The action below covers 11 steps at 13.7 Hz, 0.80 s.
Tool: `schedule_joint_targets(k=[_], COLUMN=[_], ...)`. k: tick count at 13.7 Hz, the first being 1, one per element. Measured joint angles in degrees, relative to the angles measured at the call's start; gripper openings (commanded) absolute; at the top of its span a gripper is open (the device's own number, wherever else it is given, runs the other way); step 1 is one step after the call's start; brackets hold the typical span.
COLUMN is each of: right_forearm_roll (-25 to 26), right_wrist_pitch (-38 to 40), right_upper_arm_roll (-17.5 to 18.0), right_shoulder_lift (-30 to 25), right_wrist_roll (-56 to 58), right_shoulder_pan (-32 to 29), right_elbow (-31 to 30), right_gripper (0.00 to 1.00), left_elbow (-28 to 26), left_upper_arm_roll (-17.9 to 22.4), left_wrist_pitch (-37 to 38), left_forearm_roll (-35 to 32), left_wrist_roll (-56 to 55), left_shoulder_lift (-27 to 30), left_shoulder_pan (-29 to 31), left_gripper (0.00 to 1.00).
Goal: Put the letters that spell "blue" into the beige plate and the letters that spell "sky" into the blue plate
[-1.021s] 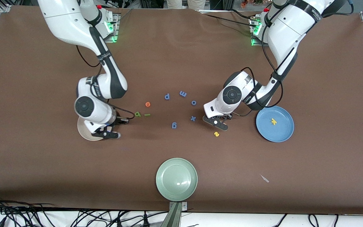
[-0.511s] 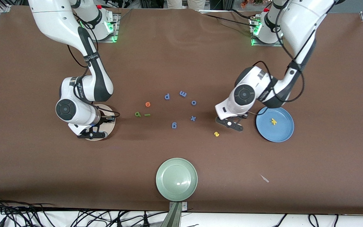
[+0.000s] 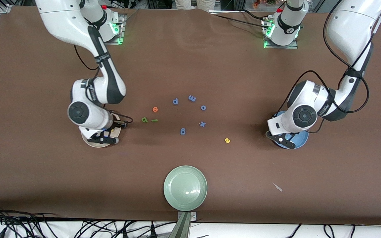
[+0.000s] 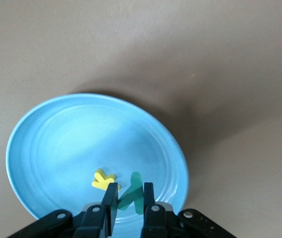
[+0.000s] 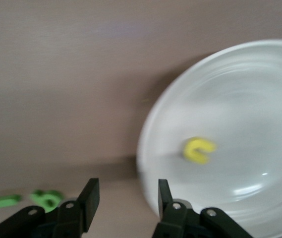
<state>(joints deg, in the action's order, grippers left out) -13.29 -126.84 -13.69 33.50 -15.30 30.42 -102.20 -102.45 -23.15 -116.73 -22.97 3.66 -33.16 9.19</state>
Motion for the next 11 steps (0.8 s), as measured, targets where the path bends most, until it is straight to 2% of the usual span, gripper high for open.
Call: schedule_joint_targets(k=[1,2,6,9,11], right_forearm_roll=[0.0,0.0,0.0,0.0,0.0], right_wrist_pitch=[-1.2,-2.5,-6.9,-10.2,-11.2], right_upper_arm_roll=[0.3,0.3,0.4,0.4,0.4], right_shoulder_lift=[0.2,0.6,3.2,4.7,4.5], right_wrist_roll=[-3.7,-7.2,-13.8,-14.8,-15.3], right_shoulder_pan=[1.9,4.0,8.0,8.1,8.3], right_elbow=[0.0,0.0,-0.5,-1.5,-2.1], right_gripper=[0.56,0.56,0.56,0.56,0.56], left_elbow=[-0.1,-0.1,0.2,1.4,2.5], left_upper_arm_roll=[0.0,-0.2,-0.9,-4.0,-6.4], left_wrist_pitch=[0.0,0.0,-0.1,-0.2,-0.2], left_forearm_roll=[-0.1,-0.1,-0.1,-0.1,0.0], left_wrist_roll=[0.0,0.0,0.0,-2.7,-9.3], left_shoulder_lift=[-0.5,-0.9,-1.0,-0.4,-0.1], left_shoulder_pan=[0.0,0.0,0.0,-0.2,-0.6], left_gripper=[0.82,1.0,1.0,1.0,1.0])
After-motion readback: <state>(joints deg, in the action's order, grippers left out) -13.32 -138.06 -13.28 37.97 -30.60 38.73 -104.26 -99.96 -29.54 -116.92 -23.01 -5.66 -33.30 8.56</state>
